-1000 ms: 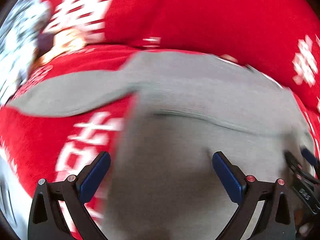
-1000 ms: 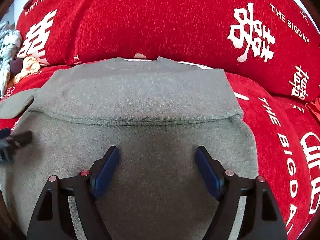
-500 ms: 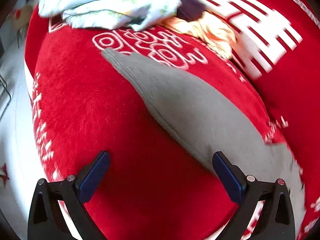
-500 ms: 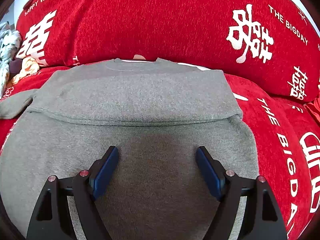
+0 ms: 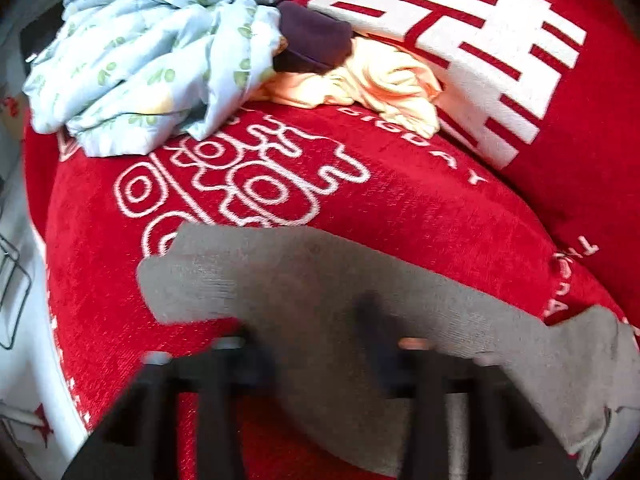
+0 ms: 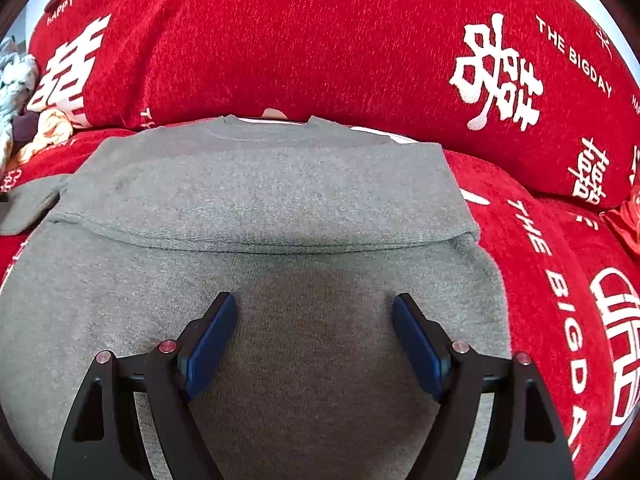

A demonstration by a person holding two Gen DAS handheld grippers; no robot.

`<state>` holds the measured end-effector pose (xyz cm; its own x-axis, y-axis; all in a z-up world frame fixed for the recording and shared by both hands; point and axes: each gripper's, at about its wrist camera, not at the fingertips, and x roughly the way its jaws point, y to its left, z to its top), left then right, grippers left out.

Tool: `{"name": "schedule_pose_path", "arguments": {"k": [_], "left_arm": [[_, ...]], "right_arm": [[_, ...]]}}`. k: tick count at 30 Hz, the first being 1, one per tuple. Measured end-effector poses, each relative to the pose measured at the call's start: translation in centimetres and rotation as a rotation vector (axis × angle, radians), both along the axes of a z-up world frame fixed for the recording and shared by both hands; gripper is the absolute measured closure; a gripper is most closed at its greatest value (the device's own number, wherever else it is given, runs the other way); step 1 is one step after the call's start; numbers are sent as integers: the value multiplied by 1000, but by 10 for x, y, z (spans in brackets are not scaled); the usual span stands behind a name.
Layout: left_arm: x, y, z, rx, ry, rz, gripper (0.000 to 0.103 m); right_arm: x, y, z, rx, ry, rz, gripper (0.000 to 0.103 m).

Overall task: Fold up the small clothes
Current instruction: 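Move the left tool to the other sleeve cuff and grasp it, then lift the held sleeve with the left tool and carry it across the body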

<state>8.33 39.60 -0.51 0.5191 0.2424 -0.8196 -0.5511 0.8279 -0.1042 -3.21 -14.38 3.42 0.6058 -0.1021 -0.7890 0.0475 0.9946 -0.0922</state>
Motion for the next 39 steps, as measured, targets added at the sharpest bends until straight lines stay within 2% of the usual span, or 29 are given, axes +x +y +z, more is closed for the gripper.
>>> {"name": "schedule_pose_path", "arguments": {"k": [1,4,7,10,14,21,26,28,29,32,35,39], "left_arm": [[-3,2,1,-17,-9,-4,91],[-11,8,8,-45,-26,-17,91],[-23,5,26,-12,-80,-15,91],[-31,-4,48,42,-125,-23,91],[-37,-17,64,110,-135,-39,91],[-43,-11,70,73,-145,-32,91],[-39,-13,76,74,-144,-50,91],[-35,-13,77,67,-137,-63,91],[-34,-14,77,65,-133,-69,91],[-33,-17,77,86,-122,-76,91],[-33,-19,76,98,-113,-75,91],[-33,-21,77,134,-106,-66,91]], "right_arm": [[1,1,2,4,8,-1,20],[5,9,17,40,-8,26,20],[17,23,29,46,-30,59,20],[47,51,36,63,-15,106,20],[89,100,35,77,9,189,20],[150,200,7,44,107,280,20],[161,257,-26,22,191,343,20],[155,270,-23,-1,161,387,20],[149,275,-17,38,156,429,20],[130,265,2,120,103,452,20],[111,240,15,91,51,426,20],[88,185,24,86,30,372,20]]}}
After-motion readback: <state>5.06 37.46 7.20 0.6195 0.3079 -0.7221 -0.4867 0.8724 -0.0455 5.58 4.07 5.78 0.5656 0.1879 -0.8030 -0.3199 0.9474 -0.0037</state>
